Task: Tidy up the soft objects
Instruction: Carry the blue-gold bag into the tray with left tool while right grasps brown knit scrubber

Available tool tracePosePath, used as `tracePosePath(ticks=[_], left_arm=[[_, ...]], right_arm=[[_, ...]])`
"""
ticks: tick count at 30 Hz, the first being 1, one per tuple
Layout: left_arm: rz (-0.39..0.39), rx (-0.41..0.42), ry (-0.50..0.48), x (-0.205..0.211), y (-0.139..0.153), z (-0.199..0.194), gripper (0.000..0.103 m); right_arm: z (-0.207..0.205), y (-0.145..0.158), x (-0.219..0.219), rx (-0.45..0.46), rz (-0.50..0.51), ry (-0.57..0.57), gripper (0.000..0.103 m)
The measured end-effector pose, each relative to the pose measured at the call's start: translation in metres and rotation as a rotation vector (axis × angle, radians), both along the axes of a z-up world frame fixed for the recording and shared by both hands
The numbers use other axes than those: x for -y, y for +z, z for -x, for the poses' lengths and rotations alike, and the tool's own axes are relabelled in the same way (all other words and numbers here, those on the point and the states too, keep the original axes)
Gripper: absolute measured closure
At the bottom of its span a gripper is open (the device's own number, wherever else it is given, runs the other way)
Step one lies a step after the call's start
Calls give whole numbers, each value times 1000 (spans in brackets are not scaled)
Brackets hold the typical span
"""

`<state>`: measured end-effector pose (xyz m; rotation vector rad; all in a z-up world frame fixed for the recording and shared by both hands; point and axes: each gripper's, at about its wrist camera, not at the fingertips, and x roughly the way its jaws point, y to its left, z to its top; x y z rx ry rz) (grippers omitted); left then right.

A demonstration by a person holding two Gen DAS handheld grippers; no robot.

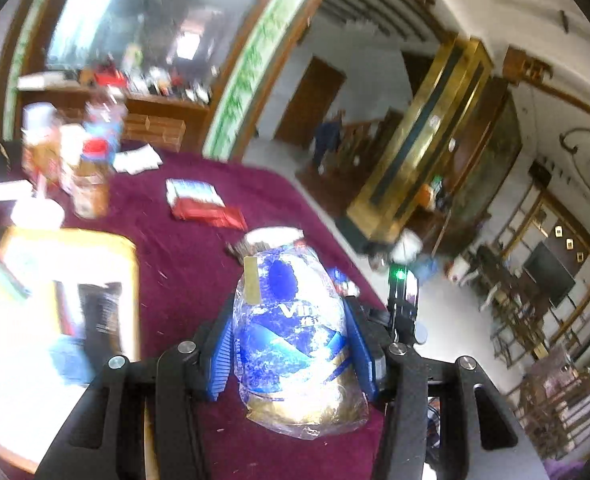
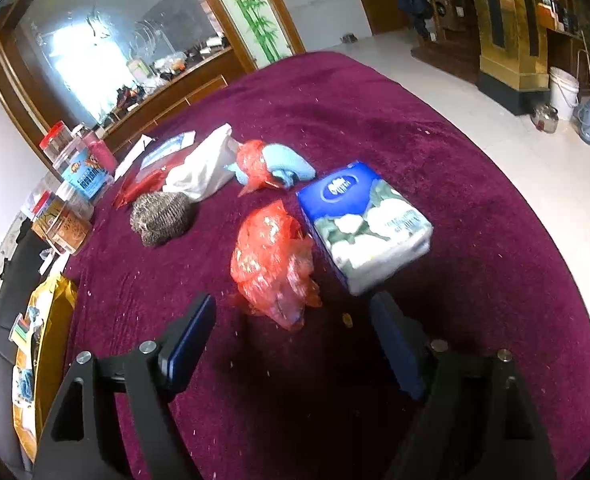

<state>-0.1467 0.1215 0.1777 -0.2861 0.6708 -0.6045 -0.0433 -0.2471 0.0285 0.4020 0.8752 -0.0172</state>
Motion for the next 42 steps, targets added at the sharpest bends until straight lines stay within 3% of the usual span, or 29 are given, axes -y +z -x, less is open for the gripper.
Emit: tracePosePath(ticks=[1, 5, 10, 13, 16, 19, 26, 27, 28, 29, 35, 42], left_arm=[[10, 19, 13, -9, 7, 7, 50], [-30, 108, 113, -57, 27, 39, 50], [-34, 97, 236, -114, 16, 51, 50], [-21, 81, 278, -132, 2, 48, 50], [-28, 67, 296, -141, -8, 44, 50], [-32, 68, 319, -150, -13, 41, 50], [-58, 17, 352, -166, -32, 36, 50], [-63, 9, 361, -170, -35, 34, 50], [-65, 2, 371, -175, -38, 33, 50], [-65, -2, 378, -178, -40, 33, 50], [-77, -71, 427, -202, -67, 25, 50], [-162, -237, 469, -217, -111, -3, 49]], right_arm=[[4, 3, 2, -17, -2, -9, 24], [28, 43, 13, 62, 10, -17, 24], [17, 77, 9, 54, 190, 2, 24], [-4, 79, -1, 29, 190, 34, 24], [-36, 72, -26, -8, 29, 112, 24], [-68, 55, -57, -53, -61, 157, 24], [-135, 22, -106, -124, -94, 109, 26], [-140, 18, -110, -137, -84, 100, 29], [-146, 12, -114, -158, -64, 85, 42], [-149, 8, -116, -174, -45, 69, 44], [-123, 24, -122, -117, -12, 89, 47], [-68, 72, -192, -35, -4, 346, 46]])
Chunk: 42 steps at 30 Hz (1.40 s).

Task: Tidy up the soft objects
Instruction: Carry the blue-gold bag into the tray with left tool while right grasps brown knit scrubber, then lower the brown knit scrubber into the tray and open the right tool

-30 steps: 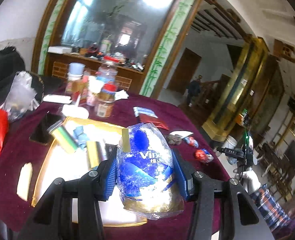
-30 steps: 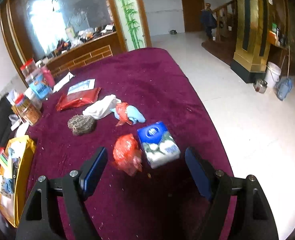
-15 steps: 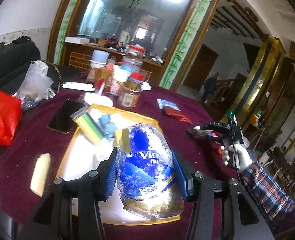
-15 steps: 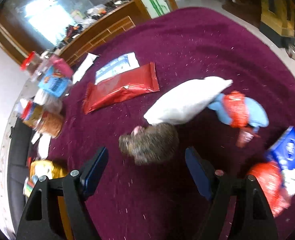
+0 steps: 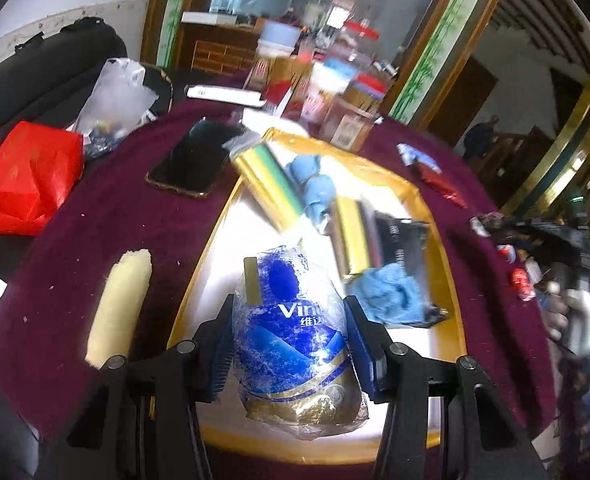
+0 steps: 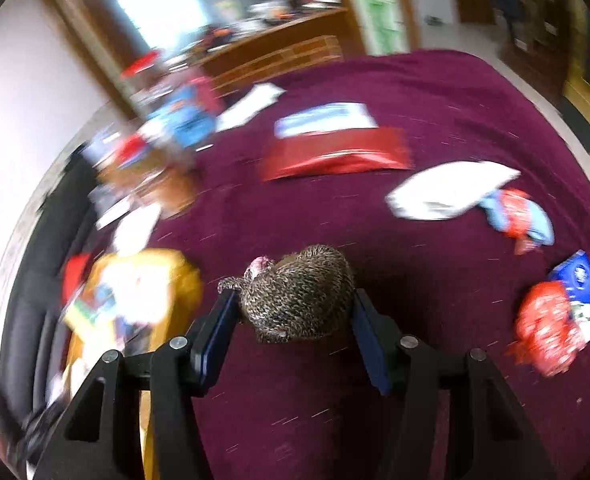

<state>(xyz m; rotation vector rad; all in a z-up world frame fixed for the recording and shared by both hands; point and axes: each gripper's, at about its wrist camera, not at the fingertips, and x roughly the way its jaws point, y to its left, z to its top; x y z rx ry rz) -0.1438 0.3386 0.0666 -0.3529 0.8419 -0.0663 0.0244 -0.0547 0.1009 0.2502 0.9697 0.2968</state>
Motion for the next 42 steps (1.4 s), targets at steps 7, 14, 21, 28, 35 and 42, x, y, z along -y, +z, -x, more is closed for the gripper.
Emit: tracePosePath(ticks=[7, 14, 21, 28, 35, 42], left_arm=[[-51, -54, 39, -5, -17, -41, 30], [-6, 46, 74, -16, 12, -19, 30], [59, 113, 143, -40, 23, 20, 30], [75, 116, 174, -51, 16, 33, 30], [90, 124, 157, -45, 14, 38, 30], [94, 124, 142, -41, 16, 47, 28]], right_arm=[[62, 13, -118, 14, -15, 334, 46], [125, -18, -210, -61, 45, 636, 45], [133, -57, -247, -87, 128, 644, 45], [129, -63, -251, -71, 90, 609, 41], [113, -62, -268, -13, 177, 569, 35], [107, -50, -250, -44, 76, 567, 35]])
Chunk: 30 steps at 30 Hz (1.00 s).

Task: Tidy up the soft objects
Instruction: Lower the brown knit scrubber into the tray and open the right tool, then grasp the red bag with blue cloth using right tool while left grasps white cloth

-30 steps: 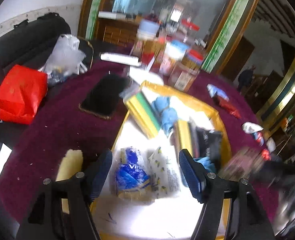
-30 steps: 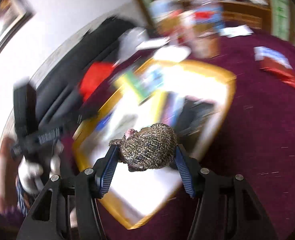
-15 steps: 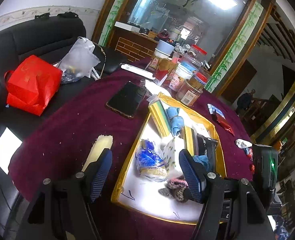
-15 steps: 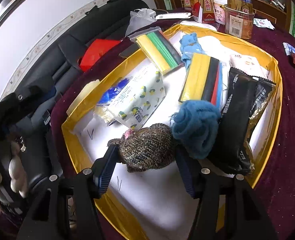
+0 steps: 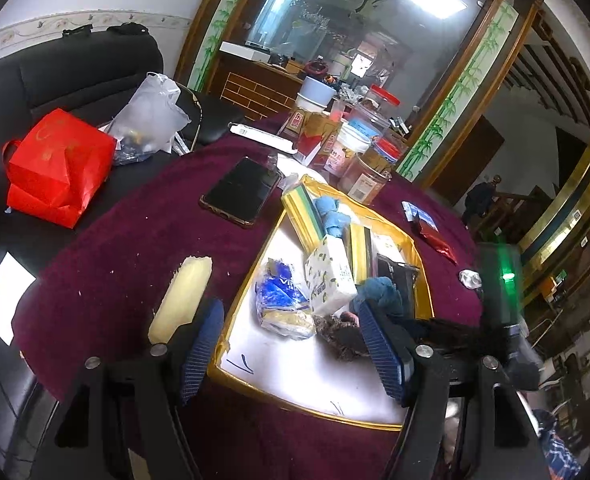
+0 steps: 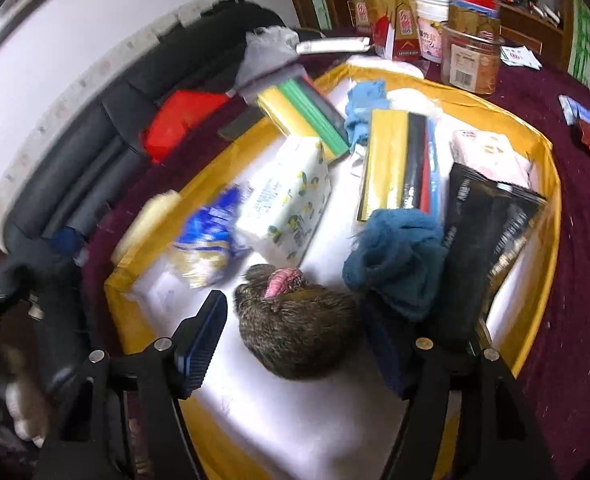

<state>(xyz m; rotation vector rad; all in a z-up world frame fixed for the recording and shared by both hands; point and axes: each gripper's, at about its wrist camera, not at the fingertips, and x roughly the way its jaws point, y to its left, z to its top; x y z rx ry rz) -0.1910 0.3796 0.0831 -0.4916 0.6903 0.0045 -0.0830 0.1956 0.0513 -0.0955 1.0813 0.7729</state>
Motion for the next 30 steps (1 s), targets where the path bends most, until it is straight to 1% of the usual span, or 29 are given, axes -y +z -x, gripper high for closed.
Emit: tracePosePath(ticks=[2, 4, 6, 9, 10, 11, 12, 13, 14, 15, 16, 17, 20, 22, 24, 27, 30], left_arm=[[-9, 1, -2, 2, 1, 3, 28], [-14, 1, -4, 4, 2, 4, 28], [-15, 3, -10, 6, 3, 5, 27], [-17, 3, -26, 15, 5, 4, 27], [-17, 3, -35, 19, 5, 3, 27], [-19, 5, -48, 24, 7, 2, 27], [-22, 7, -61, 29, 8, 1, 27], [-24, 12, -74, 35, 10, 1, 26], [-28, 19, -94, 43, 12, 0, 25], [-35, 25, -118, 53, 16, -2, 25], [-39, 28, -133, 60, 17, -3, 24], [-44, 30, -156, 70, 19, -6, 24], [-57, 26, -226, 101, 22, -15, 24], [-71, 13, -275, 125, 21, -22, 24], [-82, 0, -316, 143, 20, -27, 24], [-112, -19, -377, 171, 19, -34, 24], [-138, -30, -421, 194, 20, -39, 24]], right_arm=[[8, 16, 24, -6, -67, -15, 34], [16, 32, 53, 20, -107, -42, 33], [22, 46, 86, 86, -93, -95, 31], [32, 62, 147, 205, -27, -219, 31], [34, 67, 177, 241, -5, -287, 28], [35, 69, 199, 259, 5, -338, 22], [35, 71, 229, 277, 13, -405, 19], [33, 71, 254, 285, 17, -457, 13], [30, 68, 286, 281, 18, -522, 9], [23, 64, 315, 263, 27, -586, 9], [17, 56, 352, 224, 54, -688, 9], [12, 52, 376, 194, 57, -752, 9], [2, 37, 449, 108, -37, -904, 9], [-6, 32, 476, 98, -69, -961, 9], [-23, 29, 487, 88, -100, -970, 9], [-59, 28, 487, 68, -169, -950, 9], [-108, 30, 473, 44, -203, -922, 9]])
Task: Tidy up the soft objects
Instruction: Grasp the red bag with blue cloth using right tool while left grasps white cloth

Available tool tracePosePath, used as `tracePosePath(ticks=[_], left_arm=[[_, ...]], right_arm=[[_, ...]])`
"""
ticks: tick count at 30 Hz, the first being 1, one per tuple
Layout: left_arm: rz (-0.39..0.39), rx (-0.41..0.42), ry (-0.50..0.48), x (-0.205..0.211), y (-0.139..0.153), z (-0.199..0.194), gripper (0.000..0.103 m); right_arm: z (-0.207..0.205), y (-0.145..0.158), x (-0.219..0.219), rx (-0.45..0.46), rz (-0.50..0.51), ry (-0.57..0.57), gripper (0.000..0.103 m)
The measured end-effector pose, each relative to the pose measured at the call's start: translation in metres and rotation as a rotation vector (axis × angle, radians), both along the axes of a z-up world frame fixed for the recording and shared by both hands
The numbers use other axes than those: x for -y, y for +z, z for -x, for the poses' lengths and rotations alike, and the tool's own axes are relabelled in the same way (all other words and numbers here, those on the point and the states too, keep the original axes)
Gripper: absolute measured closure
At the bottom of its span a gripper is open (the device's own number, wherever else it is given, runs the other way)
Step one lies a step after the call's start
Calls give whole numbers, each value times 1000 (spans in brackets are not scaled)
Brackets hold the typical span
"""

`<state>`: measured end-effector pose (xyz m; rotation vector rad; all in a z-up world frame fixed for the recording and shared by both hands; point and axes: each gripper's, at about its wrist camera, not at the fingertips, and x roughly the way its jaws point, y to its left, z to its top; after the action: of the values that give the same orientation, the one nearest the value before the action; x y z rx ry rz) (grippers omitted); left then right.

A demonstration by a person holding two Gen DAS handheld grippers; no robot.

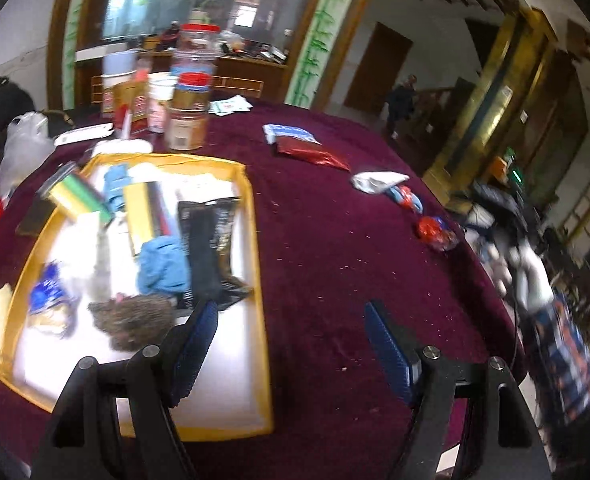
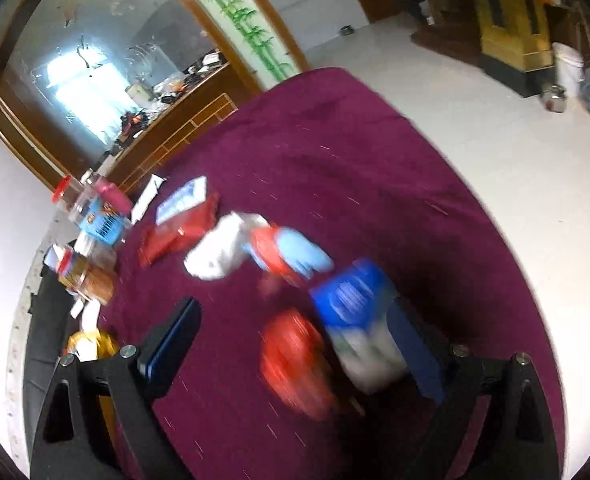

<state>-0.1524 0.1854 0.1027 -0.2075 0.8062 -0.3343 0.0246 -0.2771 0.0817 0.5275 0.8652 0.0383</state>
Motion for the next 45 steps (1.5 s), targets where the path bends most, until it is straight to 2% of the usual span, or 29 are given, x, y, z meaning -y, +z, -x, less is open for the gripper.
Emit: tracePosePath(ticks=[5, 8, 9, 11, 13, 16, 18, 20, 22, 23, 25, 27, 28, 33, 35, 37, 38, 40, 41, 42, 45], left_arm=[[-52, 3, -51, 28, 2, -4, 24], [-68, -1, -83, 38, -1, -5, 24], [-73, -4, -90, 40, -2, -5, 24], [-80, -15, -97, 43, -5, -7, 24], [-78, -25, -101, 42, -7, -8, 24], [-66, -30, -93, 37, -11, -11, 24], [-53, -39, -84, 34, -14, -15, 24], [-34, -47, -87, 32, -17, -17, 24], [-27, -47, -101, 34, -19, -17, 24], [-26, -46, -107, 34, -18, -16, 24], [-18, -45, -119, 36, -19, -17, 24], [-12, -46, -121, 36, -20, -17, 24], [-5, -52, -121, 37, -21, -19, 24], [22, -73, -119, 42, -22, -21, 24], [23, -71, -113, 43, -17, -25, 24], [15, -63, -82, 44, -9, -33, 21], [12, -58, -63, 44, -5, -39, 18], [10, -47, -35, 46, 3, -57, 14], [1, -46, -17, 50, 6, -70, 14], [-5, -46, -5, 55, 8, -81, 14], [-10, -52, 11, 76, 5, -122, 14]], right_arm=[[-83, -18, -31, -93, -43, 33, 10], [-118, -31, -51, -137, 31, 30, 12], [-124, -34, -56, -157, 76, 26, 15], [-129, -38, -73, -171, 141, 74, 35], [-123, -37, -93, -167, 195, 168, 44], [-95, -31, -128, -149, 274, 368, 47], [-68, -28, -148, -142, 209, 557, 47], [-32, -18, -160, -137, 74, 758, 48], [-2, -1, -157, -77, 54, 811, 47], [8, 8, -149, -45, 59, 781, 41], [17, 17, -130, -9, 105, 665, 36], [19, 13, -120, -14, 222, 538, 36], [18, 6, -118, -35, 247, 498, 36], [24, -32, -137, -91, 187, 464, 36], [27, -46, -142, -127, 171, 411, 36], [34, -57, -145, -120, 153, 371, 36], [41, -56, -145, -83, 184, 359, 35], [46, -57, -155, -66, 238, 367, 38], [45, -57, -158, -61, 260, 376, 51], [47, -57, -160, -58, 265, 391, 54], [51, -58, -166, -33, 307, 395, 55]])
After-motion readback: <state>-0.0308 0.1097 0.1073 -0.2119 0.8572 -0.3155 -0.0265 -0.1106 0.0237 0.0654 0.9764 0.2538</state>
